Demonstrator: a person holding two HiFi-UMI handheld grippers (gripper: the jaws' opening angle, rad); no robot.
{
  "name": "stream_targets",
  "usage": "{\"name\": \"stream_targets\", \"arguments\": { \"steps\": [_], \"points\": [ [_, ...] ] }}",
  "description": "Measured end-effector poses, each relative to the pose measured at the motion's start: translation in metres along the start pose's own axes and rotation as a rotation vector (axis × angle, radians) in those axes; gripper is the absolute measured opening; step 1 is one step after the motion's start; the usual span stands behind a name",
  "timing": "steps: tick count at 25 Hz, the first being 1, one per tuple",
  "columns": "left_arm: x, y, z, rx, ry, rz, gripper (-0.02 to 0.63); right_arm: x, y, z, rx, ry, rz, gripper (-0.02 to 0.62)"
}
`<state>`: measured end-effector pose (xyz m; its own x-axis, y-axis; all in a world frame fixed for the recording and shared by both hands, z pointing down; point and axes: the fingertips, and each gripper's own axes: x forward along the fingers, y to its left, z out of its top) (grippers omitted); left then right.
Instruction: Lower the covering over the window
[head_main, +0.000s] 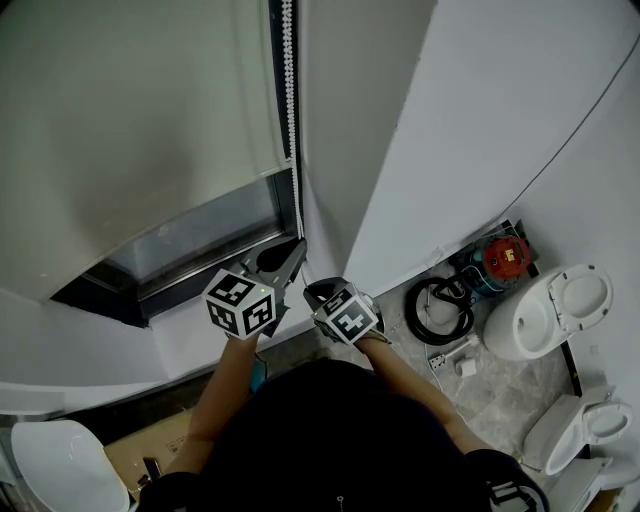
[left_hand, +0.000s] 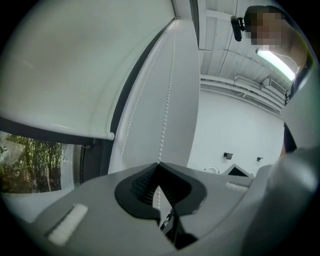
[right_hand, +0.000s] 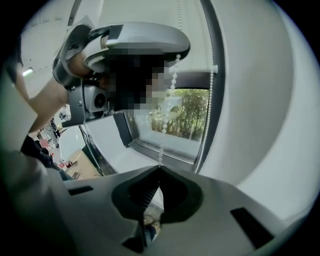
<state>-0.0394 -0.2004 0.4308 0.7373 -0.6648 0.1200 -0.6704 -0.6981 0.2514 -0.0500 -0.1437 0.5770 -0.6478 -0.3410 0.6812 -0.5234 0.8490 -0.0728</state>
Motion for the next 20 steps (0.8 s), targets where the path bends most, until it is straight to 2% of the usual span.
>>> {"name": "stream_targets", "arguments": {
  "steps": [5,8,12,14,15,16,17,20],
  "points": [
    [0.006,0.005,-0.026,0.014,0.116,0.016,0.012,-0.001,-0.002,0.002,0.001,0.003,-0.001,0.012],
    [0.002,0.011,-0.034,-0.074,0.087,0.013,0.012,-0.001,-0.002,0.001,0.005,0.003,0.003,0.012],
    [0.003,0.017,-0.032,-0.033,0.105,0.027,0.011,-0.001,-0.008,0.001,0.015,-0.008,-0.018,0.014],
    [0.002,0.021,-0.034,-0.047,0.099,0.032,0.012,-0.002,-0.01,0.002,0.001,-0.016,-0.044,0.014],
    [0.001,0.022,-0.035,-0.055,0.095,0.033,0.012,-0.004,-0.012,0.004,-0.008,-0.024,-0.06,0.029],
    [0.001,0.021,-0.036,-0.059,0.093,0.033,0.012,-0.007,-0.015,0.008,-0.012,-0.037,-0.077,0.12],
    [0.002,0.021,-0.037,-0.06,0.091,0.032,0.011,-0.012,-0.019,0.013,-0.007,-0.06,-0.094,0.16],
    [0.003,0.021,-0.038,-0.055,0.088,0.031,0.011,-0.033,-0.027,0.039,0.015,-0.161,-0.138,0.16]
  ]
}}
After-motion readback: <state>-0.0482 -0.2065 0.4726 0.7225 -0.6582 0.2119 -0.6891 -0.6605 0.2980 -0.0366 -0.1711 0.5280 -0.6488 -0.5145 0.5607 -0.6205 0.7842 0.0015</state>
